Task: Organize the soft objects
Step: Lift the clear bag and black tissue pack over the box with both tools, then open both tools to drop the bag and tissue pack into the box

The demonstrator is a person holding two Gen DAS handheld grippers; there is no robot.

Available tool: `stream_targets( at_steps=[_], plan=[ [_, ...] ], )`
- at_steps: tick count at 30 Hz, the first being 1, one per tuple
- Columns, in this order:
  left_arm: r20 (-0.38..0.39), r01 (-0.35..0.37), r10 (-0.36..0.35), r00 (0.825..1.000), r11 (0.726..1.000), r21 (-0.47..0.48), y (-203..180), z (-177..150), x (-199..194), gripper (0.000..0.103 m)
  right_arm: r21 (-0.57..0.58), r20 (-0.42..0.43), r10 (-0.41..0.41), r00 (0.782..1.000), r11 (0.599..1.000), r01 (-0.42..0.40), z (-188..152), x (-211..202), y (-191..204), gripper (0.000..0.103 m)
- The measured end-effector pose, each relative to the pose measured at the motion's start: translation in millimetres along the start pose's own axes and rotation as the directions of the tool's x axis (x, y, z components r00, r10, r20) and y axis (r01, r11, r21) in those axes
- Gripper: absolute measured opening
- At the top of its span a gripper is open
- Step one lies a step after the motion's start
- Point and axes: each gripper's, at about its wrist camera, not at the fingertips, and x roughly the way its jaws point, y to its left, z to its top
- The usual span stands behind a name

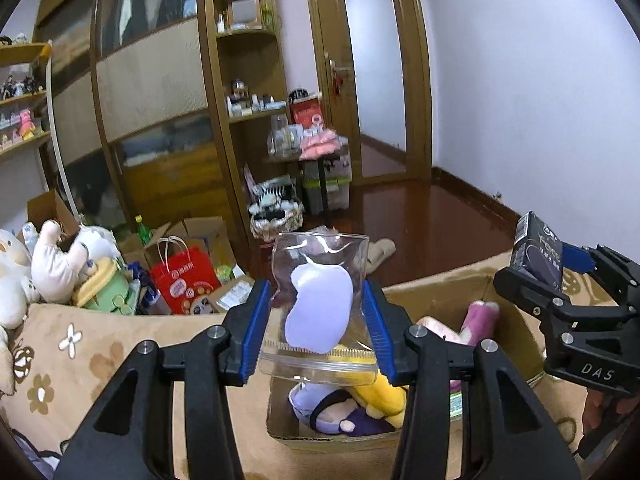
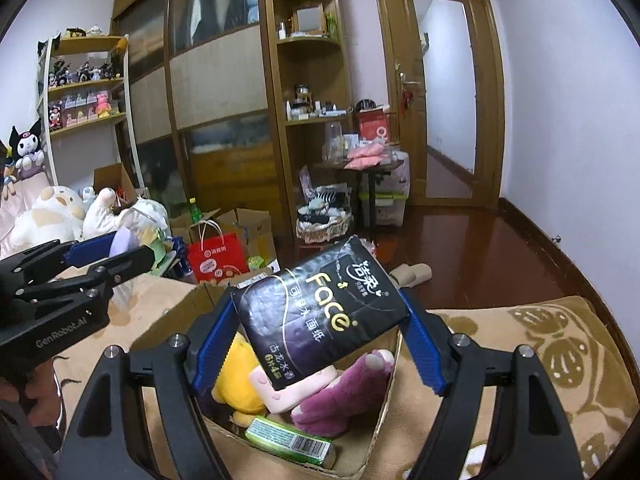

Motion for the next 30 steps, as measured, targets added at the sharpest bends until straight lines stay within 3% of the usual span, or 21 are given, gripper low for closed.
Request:
stream_targets(
  at_steps=[12, 26, 30],
  plan=[
    [-0.117, 0.016, -0.019, 0.993, 1.000, -0.025, 3.2, -21.8, 43.2, 0.047, -0.002, -0.079, 0.005, 0.997, 1.000, -0.005, -19.1, 35.7, -5.7, 0.081],
    [-0.140, -0.004, 0.000, 0.990, 0.999, -0.032, 8.8, -26.4, 43.1, 0.056, 0.013, -0.127, 0.021, 0.992, 1.000, -0.019, -26.6, 45.3, -7.0, 0.083],
    [-0.124, -0.030, 0.028, 0.992, 1.000, -0.010, 10.3, -26.1, 34.3, 0.073, 0.027, -0.118, 0.026, 0.993, 0.999, -0.023, -27.1, 40.6, -9.3, 0.094]
  ],
)
